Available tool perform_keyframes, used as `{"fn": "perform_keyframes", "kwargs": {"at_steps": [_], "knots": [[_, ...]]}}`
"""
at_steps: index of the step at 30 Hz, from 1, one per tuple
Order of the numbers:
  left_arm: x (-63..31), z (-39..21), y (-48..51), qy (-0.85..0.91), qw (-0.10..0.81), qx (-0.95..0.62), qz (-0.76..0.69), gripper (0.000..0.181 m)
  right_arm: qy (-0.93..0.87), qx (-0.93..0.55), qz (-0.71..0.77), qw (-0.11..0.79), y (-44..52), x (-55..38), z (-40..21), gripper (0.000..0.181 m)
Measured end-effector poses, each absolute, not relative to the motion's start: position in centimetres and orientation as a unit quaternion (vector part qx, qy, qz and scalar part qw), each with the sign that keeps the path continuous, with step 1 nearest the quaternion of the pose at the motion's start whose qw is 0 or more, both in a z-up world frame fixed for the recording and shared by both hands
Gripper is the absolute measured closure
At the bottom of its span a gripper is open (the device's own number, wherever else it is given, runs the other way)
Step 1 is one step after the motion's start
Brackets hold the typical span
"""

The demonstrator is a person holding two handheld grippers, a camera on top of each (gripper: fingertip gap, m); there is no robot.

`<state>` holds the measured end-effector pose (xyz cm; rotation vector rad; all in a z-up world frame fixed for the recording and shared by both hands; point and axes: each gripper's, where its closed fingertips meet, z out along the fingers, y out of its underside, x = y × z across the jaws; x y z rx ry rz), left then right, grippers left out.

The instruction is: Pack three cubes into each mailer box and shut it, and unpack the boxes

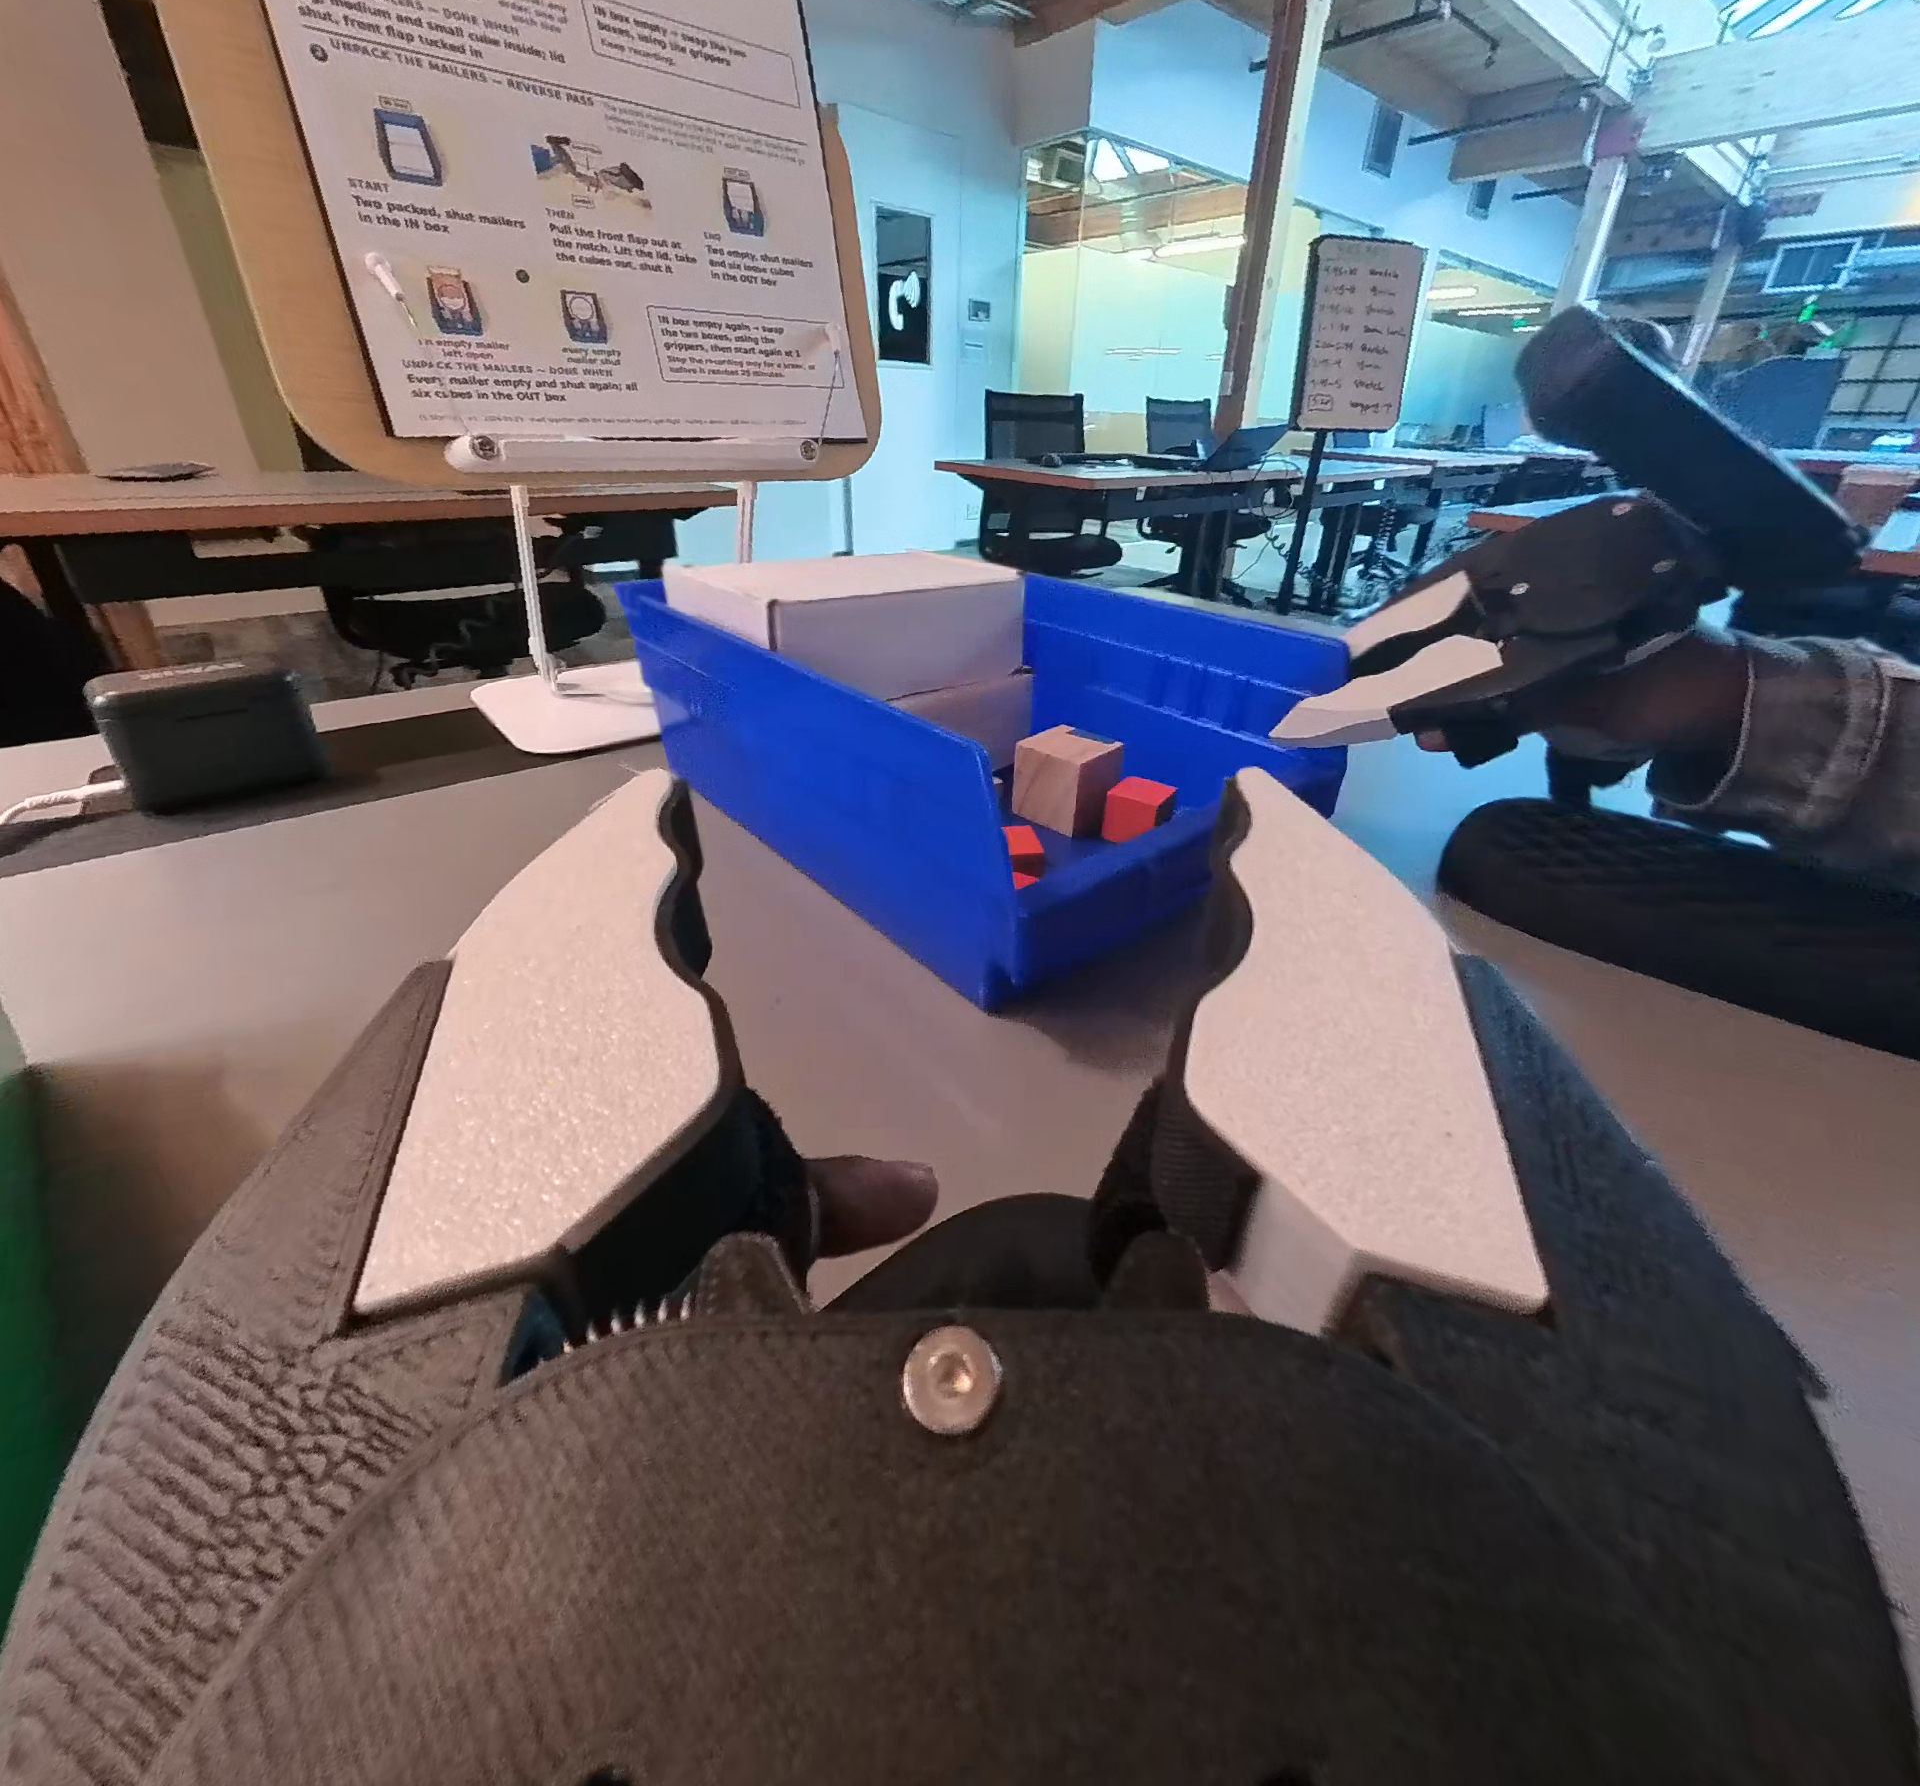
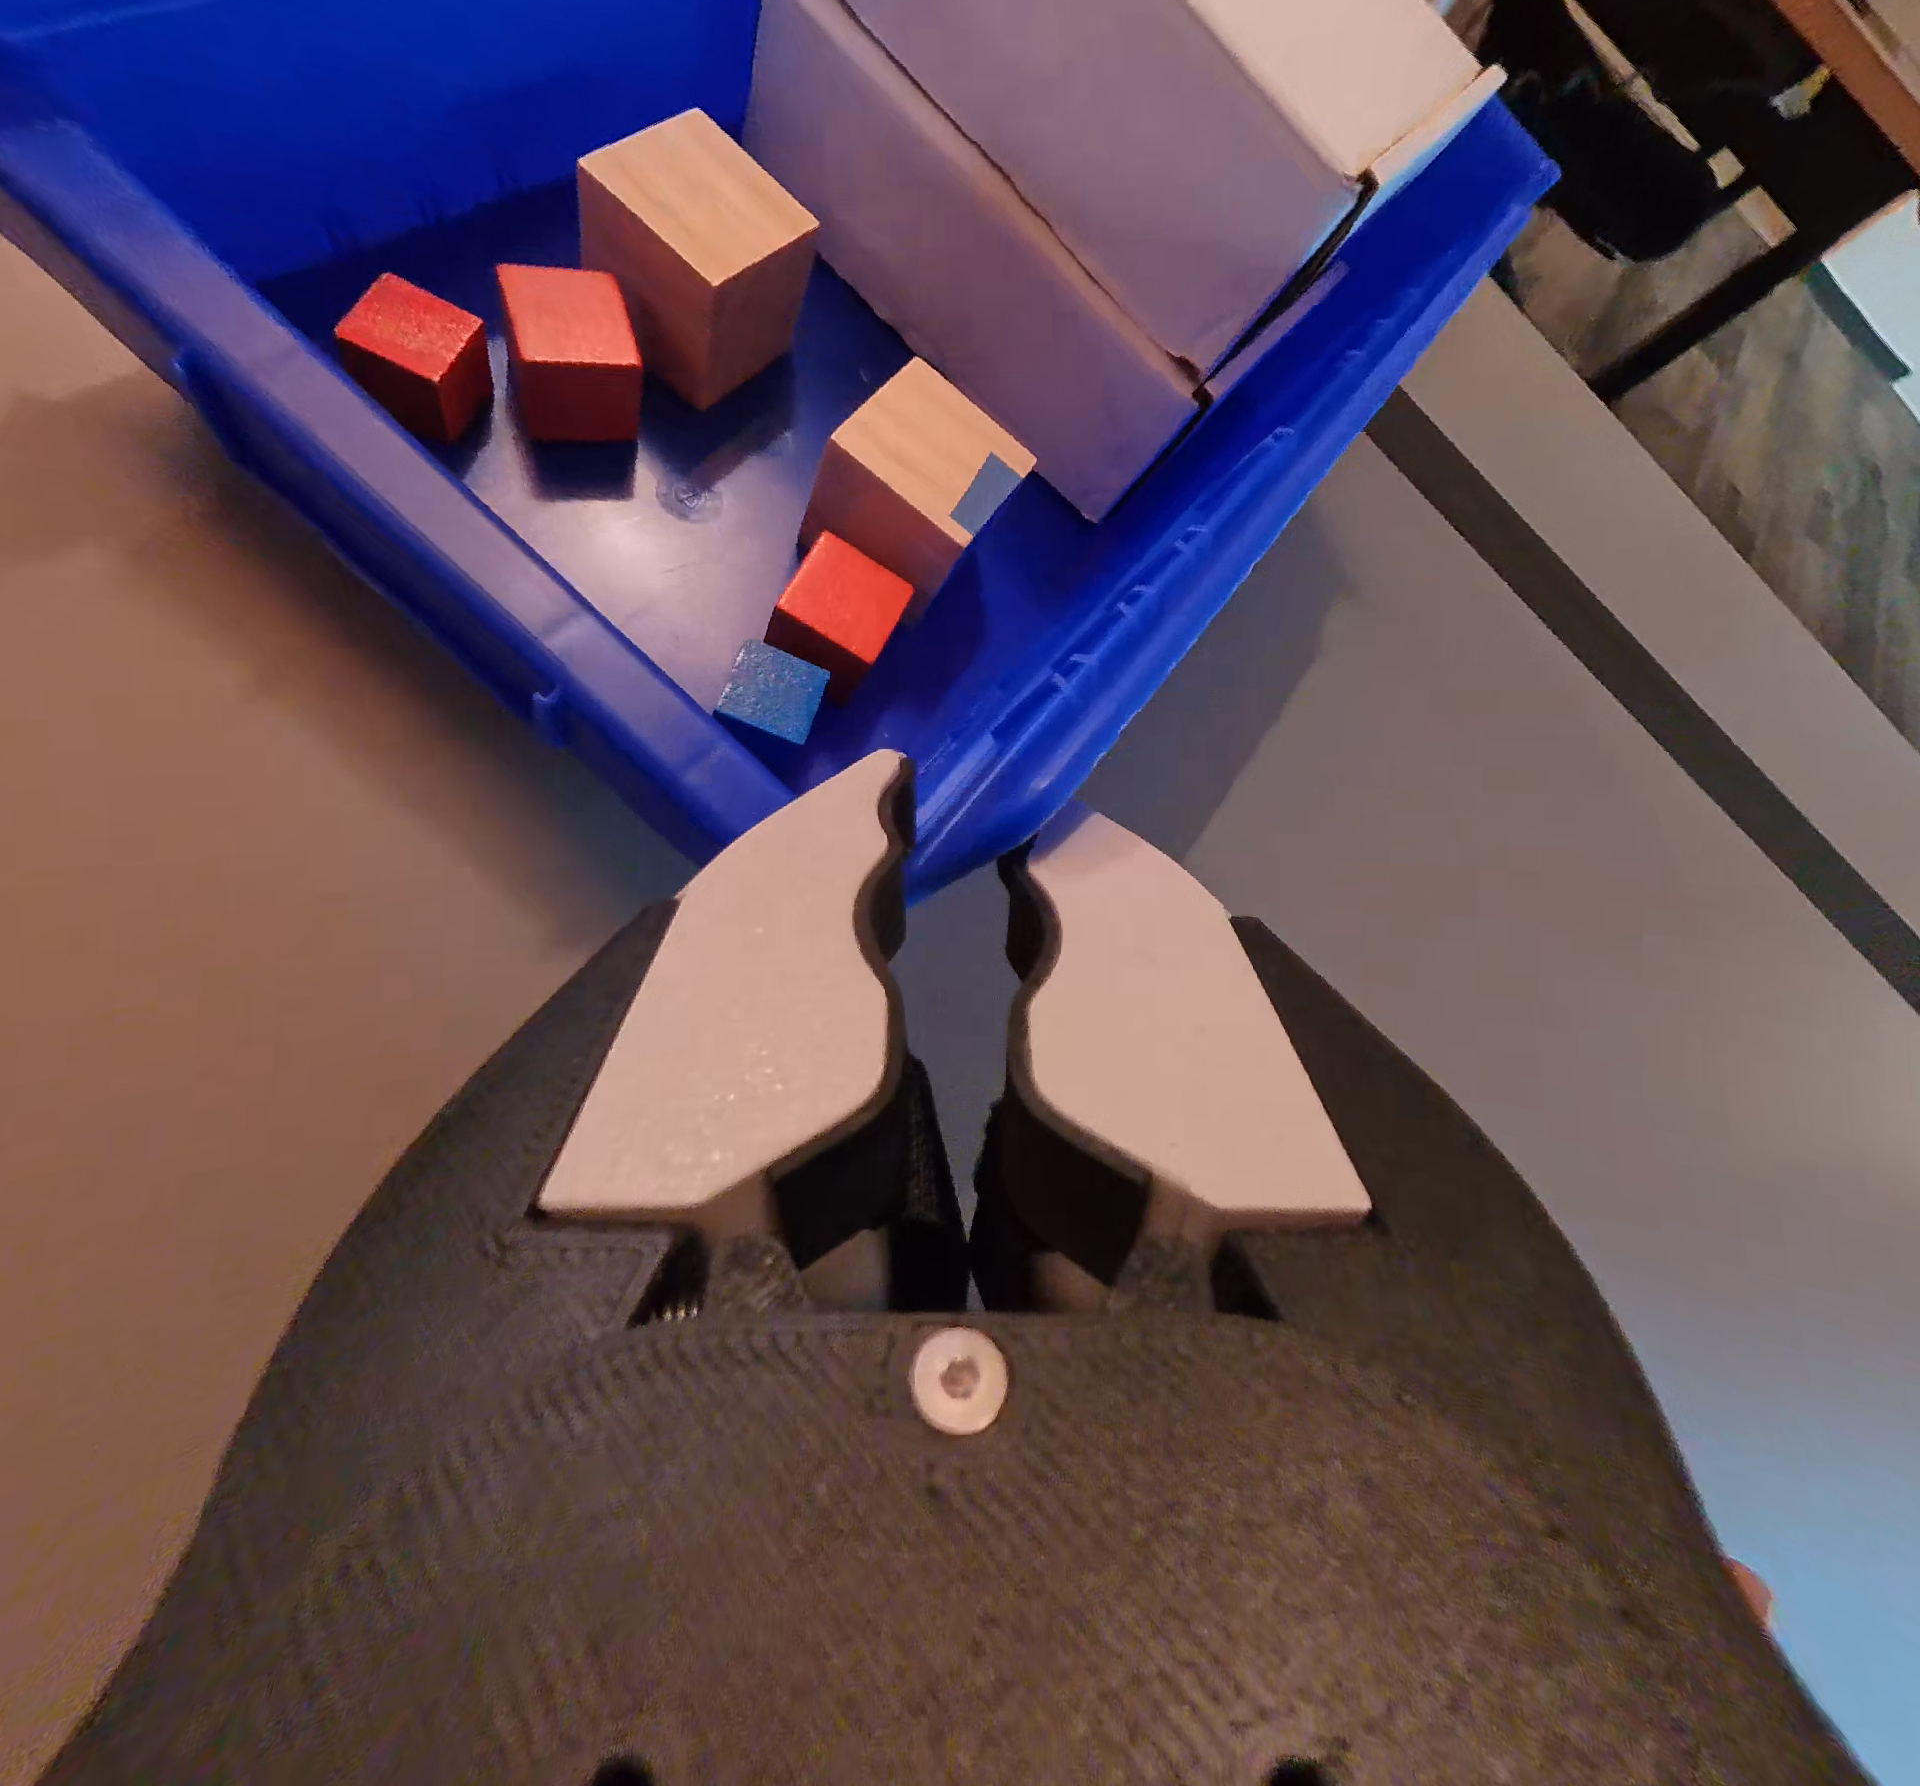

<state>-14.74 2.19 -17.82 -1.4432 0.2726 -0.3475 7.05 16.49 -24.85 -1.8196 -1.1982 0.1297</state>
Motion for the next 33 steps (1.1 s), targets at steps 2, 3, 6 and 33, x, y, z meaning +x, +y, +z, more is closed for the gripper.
{"fn": "perform_keyframes", "kwargs": {"at_steps": [2,3,6,33], "knots": [[-15.1,-18.1,2.6,0.108,0.723,-0.666,-0.147,0.091,-0.492,-0.732,0.072,0.467,16.0,5.6,-24.9,0.165],[-15.4,-18.3,3.0,0.098,0.716,-0.677,-0.140,0.093,-0.500,-0.723,0.081,0.470,15.7,4.9,-25.0,0.163],[-15.6,-19.9,4.6,0.083,0.668,-0.731,-0.112,0.101,-0.517,-0.694,0.121,0.487,14.8,3.4,-25.2,0.142],[-25.7,-23.7,7.6,-0.031,0.537,-0.822,0.186,0.170,-0.479,-0.600,0.237,0.596,14.1,4.0,-21.3,0.103]]}}
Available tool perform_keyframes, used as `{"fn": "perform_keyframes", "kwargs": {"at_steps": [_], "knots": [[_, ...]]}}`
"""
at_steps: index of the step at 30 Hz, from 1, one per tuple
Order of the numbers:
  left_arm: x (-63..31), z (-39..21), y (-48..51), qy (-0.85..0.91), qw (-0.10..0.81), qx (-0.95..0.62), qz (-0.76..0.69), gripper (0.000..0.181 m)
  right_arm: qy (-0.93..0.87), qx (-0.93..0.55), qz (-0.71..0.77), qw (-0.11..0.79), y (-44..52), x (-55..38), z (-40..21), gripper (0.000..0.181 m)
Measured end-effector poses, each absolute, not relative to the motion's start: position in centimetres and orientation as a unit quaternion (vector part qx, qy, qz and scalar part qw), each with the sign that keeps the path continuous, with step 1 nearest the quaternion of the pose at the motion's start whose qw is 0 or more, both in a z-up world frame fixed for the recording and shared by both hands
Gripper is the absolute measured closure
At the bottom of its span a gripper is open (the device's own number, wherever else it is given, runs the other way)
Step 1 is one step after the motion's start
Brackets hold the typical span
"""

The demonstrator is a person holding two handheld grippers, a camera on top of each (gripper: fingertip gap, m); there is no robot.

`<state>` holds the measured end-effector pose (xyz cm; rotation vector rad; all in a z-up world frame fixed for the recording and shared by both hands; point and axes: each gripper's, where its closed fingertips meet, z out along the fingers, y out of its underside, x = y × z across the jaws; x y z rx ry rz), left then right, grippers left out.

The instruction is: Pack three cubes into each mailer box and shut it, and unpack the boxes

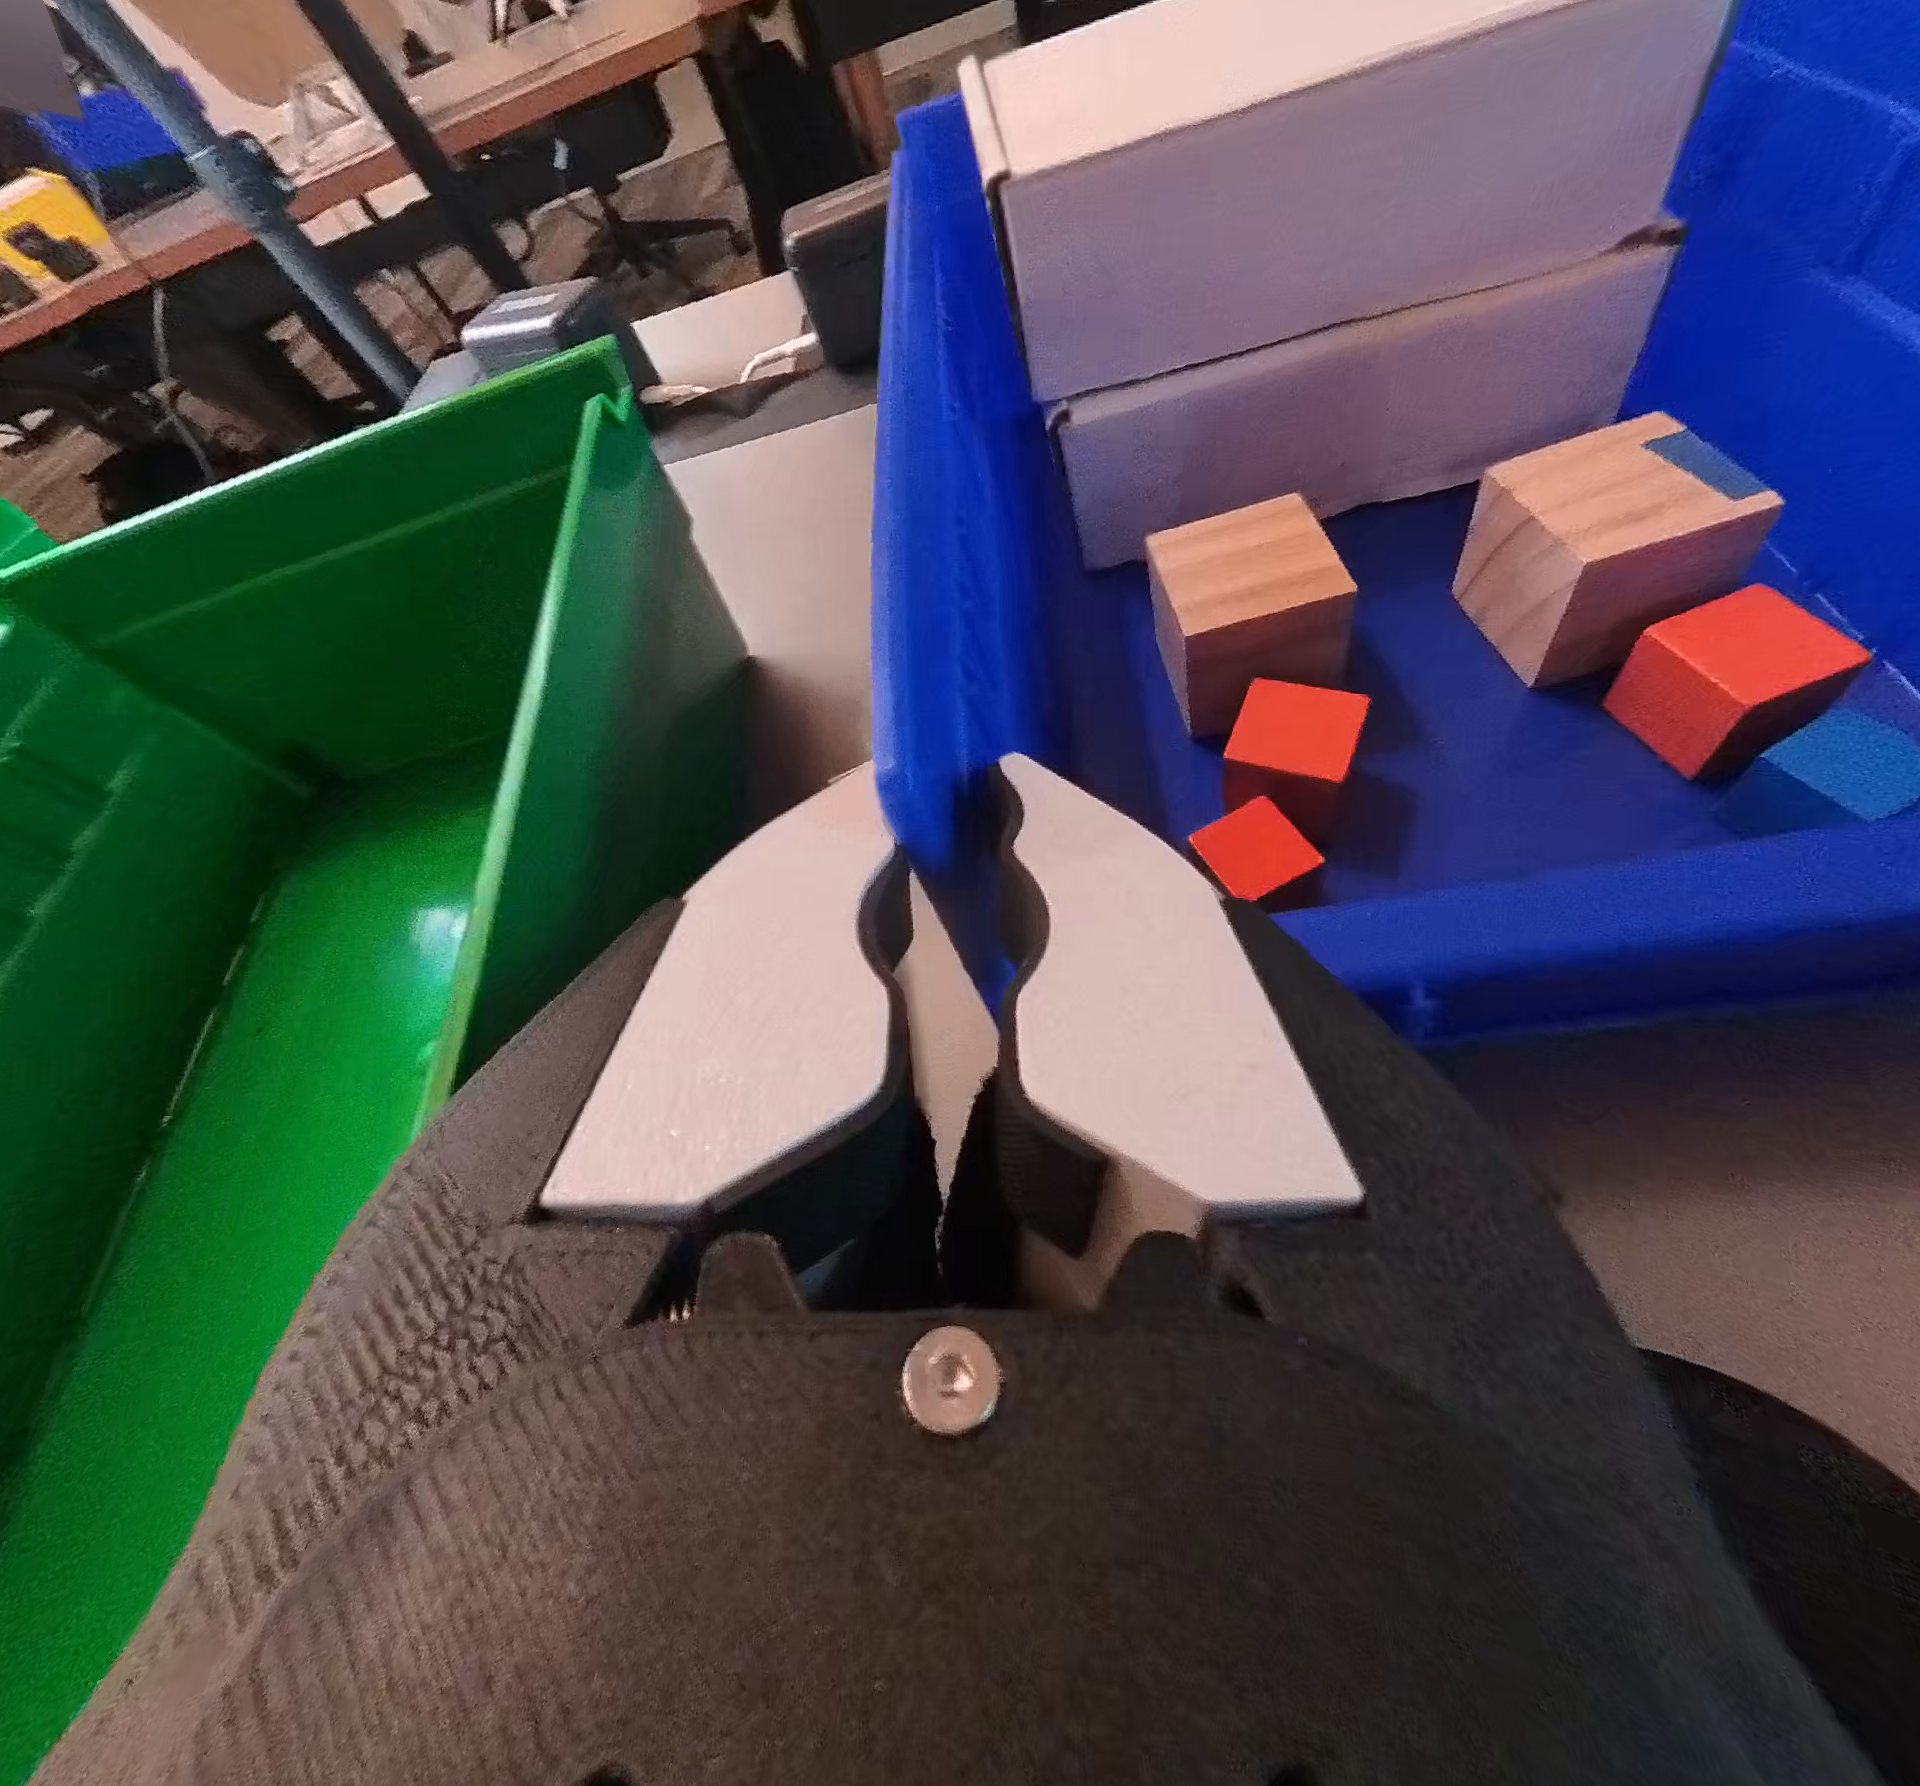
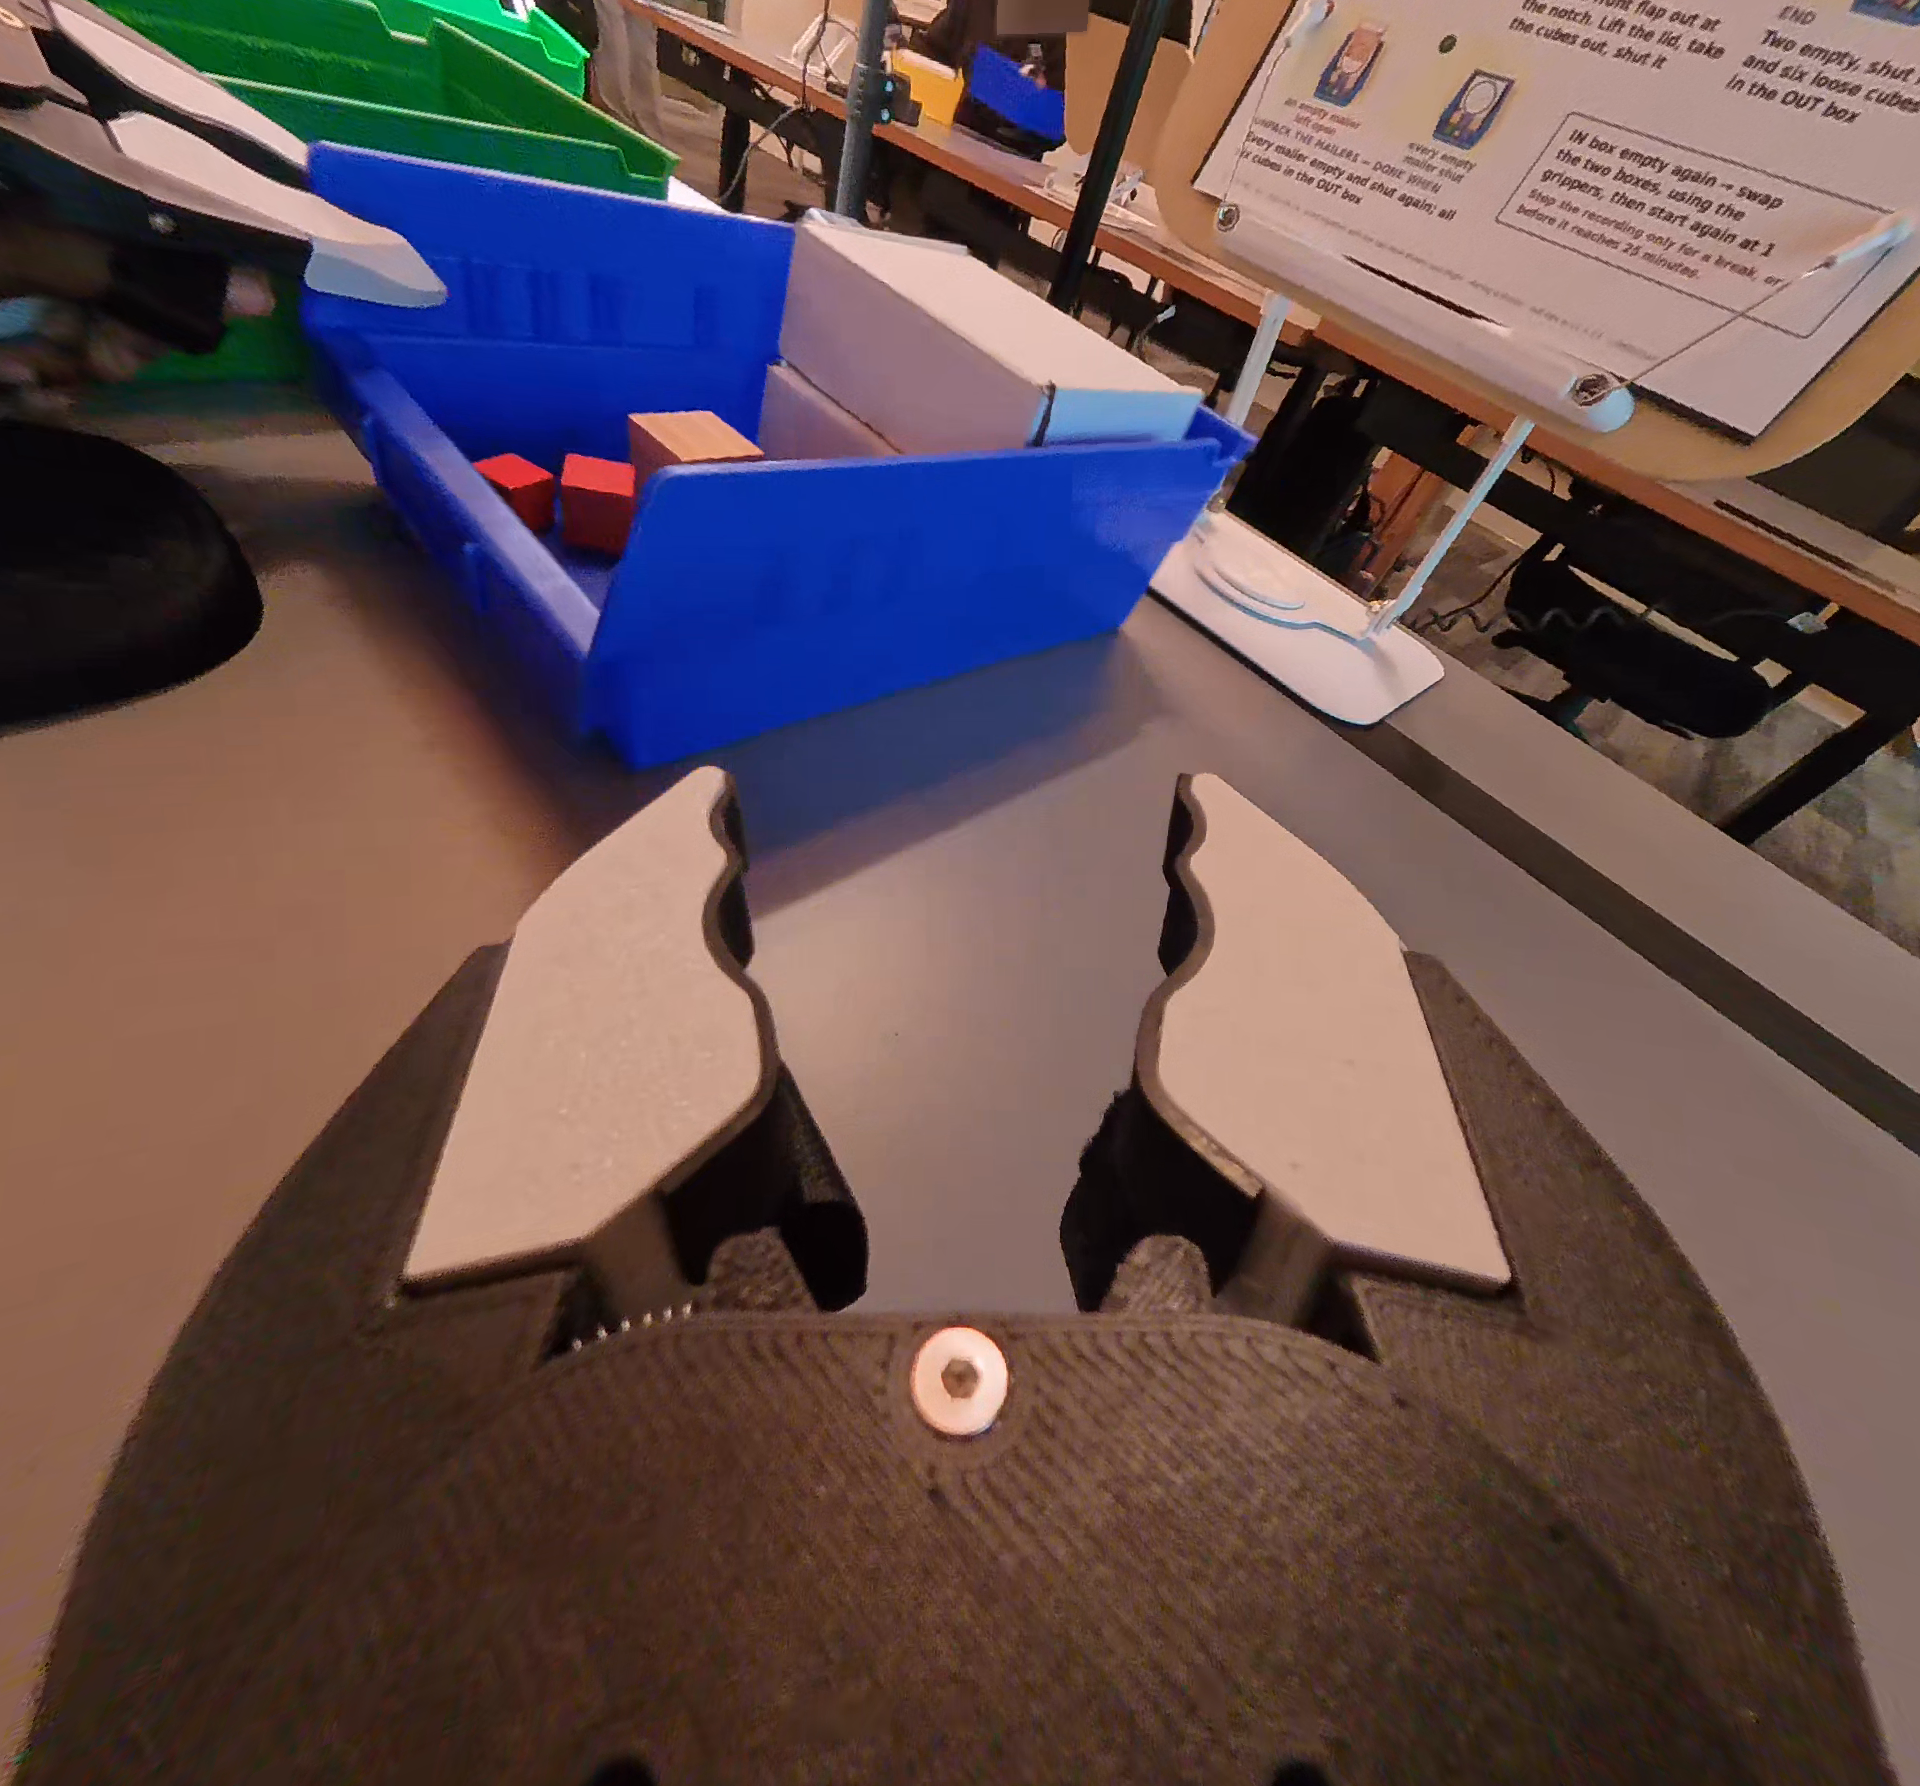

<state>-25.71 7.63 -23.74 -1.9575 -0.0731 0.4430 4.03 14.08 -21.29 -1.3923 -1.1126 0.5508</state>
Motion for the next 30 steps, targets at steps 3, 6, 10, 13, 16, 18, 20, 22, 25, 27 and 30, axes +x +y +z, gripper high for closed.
{"fn": "perform_keyframes", "kwargs": {"at_steps": [3,6,10,13,16,18,20,22,25,27,30], "knots": [[-26.5,-23.7,7.2,-0.037,0.530,-0.820,0.215,0.169,-0.481,-0.597,0.233,0.598,14.1,4.1,-21.3,0.104],[-27.4,-23.7,6.5,-0.052,0.524,-0.816,0.237,0.168,-0.476,-0.596,0.235,0.602,14.2,4.2,-21.1,0.103],[-28.3,-23.6,5.7,-0.070,0.527,-0.812,0.242,0.168,-0.467,-0.598,0.239,0.606,14.4,4.4,-20.9,0.103],[-27.8,-23.6,5.4,-0.048,0.536,-0.806,0.248,0.160,-0.466,-0.596,0.240,0.608,14.5,4.4,-20.8,0.103],[-25.7,-22.3,5.1,-0.015,0.581,-0.783,0.221,0.117,-0.465,-0.594,0.236,0.613,14.5,4.5,-20.7,0.101],[-22.9,-20.2,4.7,0.027,0.642,-0.749,0.163,0.101,-0.462,-0.591,0.240,0.616,14.6,4.6,-20.5,0.100],[-19.6,-17.2,3.5,0.082,0.707,-0.698,0.080,0.095,-0.458,-0.591,0.244,0.618,14.6,4.6,-20.4,0.099],[-17.7,-14.4,1.8,0.104,0.734,-0.671,-0.004,0.082,-0.456,-0.591,0.245,0.619,14.7,4.7,-20.4,0.099],[-17.8,-11.9,-0.8,0.129,0.733,-0.666,-0.058,0.056,-0.460,-0.588,0.247,0.618,14.6,4.6,-20.4,0.098],[-19.4,-13.0,-2.5,0.167,0.674,-0.719,-0.028,0.047,-0.464,-0.582,0.248,0.620,14.4,4.5,-20.3,0.096],[-23.7,-15.7,-5.3,0.207,0.574,-0.791,0.044,0.046,-0.465,-0.578,0.250,0.622,14.3,4.4,-20.2,0.096]]}}
